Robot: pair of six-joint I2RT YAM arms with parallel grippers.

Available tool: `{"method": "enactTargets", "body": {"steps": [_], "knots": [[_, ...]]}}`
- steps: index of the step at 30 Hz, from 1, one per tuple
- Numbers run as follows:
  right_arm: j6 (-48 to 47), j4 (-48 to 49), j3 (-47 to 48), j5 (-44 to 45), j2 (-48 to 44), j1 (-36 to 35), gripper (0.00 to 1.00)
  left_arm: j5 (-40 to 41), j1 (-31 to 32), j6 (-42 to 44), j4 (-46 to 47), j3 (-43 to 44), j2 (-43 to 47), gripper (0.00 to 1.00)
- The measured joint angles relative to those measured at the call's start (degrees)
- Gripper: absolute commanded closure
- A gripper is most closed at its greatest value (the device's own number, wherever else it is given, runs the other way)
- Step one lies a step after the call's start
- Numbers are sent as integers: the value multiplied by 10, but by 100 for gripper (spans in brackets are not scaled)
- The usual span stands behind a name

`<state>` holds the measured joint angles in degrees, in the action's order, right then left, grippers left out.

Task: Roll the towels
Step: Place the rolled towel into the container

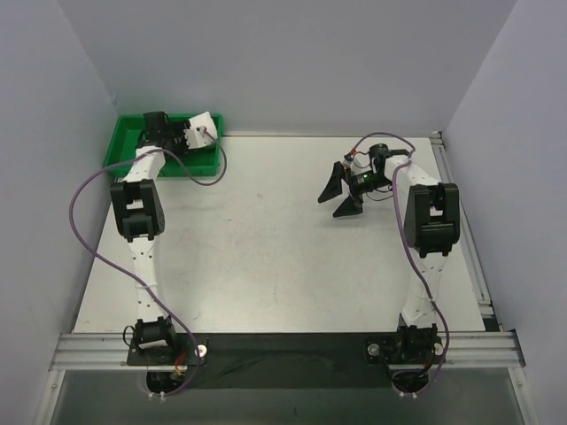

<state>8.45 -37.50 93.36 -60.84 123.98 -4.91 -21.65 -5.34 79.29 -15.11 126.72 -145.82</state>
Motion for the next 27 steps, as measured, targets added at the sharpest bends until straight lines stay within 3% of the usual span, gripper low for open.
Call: {"method": "enactTargets", "body": {"steps": [9, 20, 21, 22, 25, 27], "knots": [[0, 0, 0, 0, 0, 0, 0, -42, -12, 30, 1, 0, -15, 100], [-1, 0, -12, 3, 0, 0, 0, -114, -37, 186, -37, 17, -24, 97], [-2, 0, -13, 4, 0, 0, 0, -116, -38, 196, -40, 23, -27, 95], [-2, 0, -14, 5, 0, 0, 0, -117, -38, 207, -43, 28, -31, 84], [-3, 0, -14, 6, 0, 1, 0, -121, -37, 230, -49, 40, -40, 68], [-4, 0, -14, 6, 0, 1, 0, -124, -37, 237, -51, 50, -49, 62]]}}
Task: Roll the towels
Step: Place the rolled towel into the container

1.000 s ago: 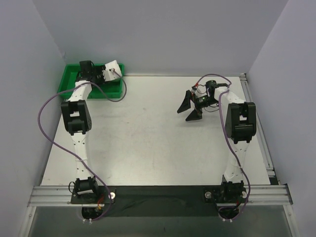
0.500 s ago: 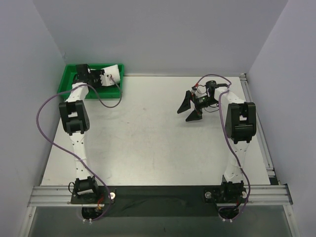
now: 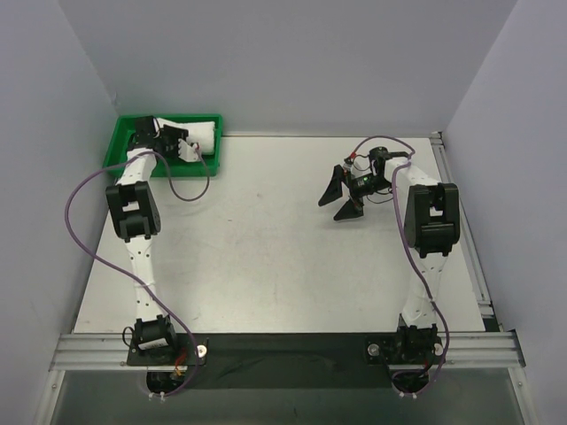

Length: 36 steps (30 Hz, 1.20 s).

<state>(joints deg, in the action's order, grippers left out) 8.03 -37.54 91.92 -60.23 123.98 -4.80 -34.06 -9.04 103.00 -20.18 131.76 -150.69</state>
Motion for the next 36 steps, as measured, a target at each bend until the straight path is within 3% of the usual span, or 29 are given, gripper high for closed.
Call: {"method": "enactTargets", "body": {"steps": [2, 3, 5, 9, 11, 27, 36], "knots": [[0, 0, 0, 0, 0, 0, 0, -3, 0, 3, -1, 17, -11, 33], [-1, 0, 0, 0, 0, 1, 0, -3, 0, 3, -1, 22, -14, 27], [-2, 0, 0, 0, 0, 1, 0, -3, 0, 2, 2, 30, -20, 18], [-4, 0, 0, 1, 1, 3, 0, -3, 0, -5, 6, 31, -21, 13], [-5, -1, 0, 2, 1, 3, 0, -3, 0, -5, 14, 29, -21, 3], [-5, -4, 2, 3, 1, 6, 0, -14, -2, -13, 50, -112, 96, 3], [-7, -8, 18, 2, -6, 28, 0, -32, -19, 15, 4, -162, 210, 3]]}}
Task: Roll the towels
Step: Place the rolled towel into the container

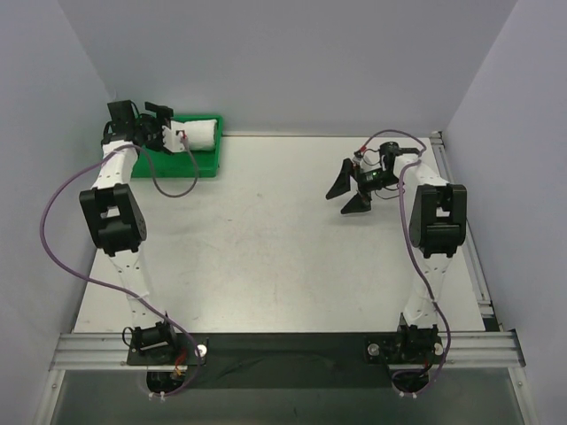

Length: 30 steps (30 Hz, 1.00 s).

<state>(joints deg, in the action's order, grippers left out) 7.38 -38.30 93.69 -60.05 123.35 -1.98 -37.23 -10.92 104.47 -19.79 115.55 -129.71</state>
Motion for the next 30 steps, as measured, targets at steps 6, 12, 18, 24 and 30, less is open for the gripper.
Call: {"method": "enactTargets", "body": {"steps": [6, 12, 18, 24, 30], "knots": [[-15, -16, 0, 1, -55, 17, 0, 79, 12, -185, -5, -37, 96, 3], [-50, -44, -5, 5, -159, 64, 0, 274, 99, -422, -94, -37, 201, 3], [-97, -82, -29, 41, -251, 113, 0, 270, 112, -681, -272, -50, 277, 3], [-142, -106, -90, 108, -335, 116, 0, 235, 119, -894, -335, -172, 374, 3], [-172, -118, -200, 145, -418, 113, 0, 226, 132, -990, -312, -333, 476, 3]]}}
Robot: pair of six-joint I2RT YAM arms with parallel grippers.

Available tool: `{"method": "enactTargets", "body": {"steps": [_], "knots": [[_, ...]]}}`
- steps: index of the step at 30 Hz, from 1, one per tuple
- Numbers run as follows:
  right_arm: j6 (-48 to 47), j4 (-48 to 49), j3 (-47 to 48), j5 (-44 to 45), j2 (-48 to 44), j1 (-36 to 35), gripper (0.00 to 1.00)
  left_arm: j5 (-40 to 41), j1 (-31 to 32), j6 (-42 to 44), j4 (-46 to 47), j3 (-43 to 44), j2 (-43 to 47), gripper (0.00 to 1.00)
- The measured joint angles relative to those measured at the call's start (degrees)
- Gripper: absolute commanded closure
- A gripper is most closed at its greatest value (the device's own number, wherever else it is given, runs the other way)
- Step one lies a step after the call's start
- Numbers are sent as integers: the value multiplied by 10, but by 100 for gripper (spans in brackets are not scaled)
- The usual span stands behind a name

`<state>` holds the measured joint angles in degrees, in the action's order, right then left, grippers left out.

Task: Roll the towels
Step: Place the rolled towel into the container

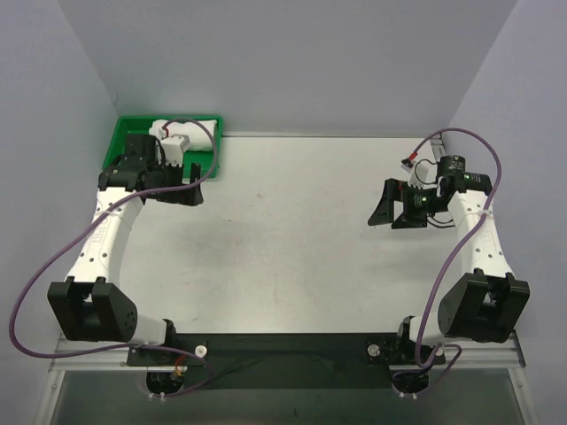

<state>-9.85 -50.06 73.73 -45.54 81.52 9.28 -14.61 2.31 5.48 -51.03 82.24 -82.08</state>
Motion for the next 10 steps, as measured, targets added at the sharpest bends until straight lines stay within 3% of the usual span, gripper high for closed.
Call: {"method": "enactTargets", "body": {"steps": [10], "knots": [[-40, 0, -132, 40, -67, -4, 0, 4, 1, -31, 44, -195, 65, 3]]}}
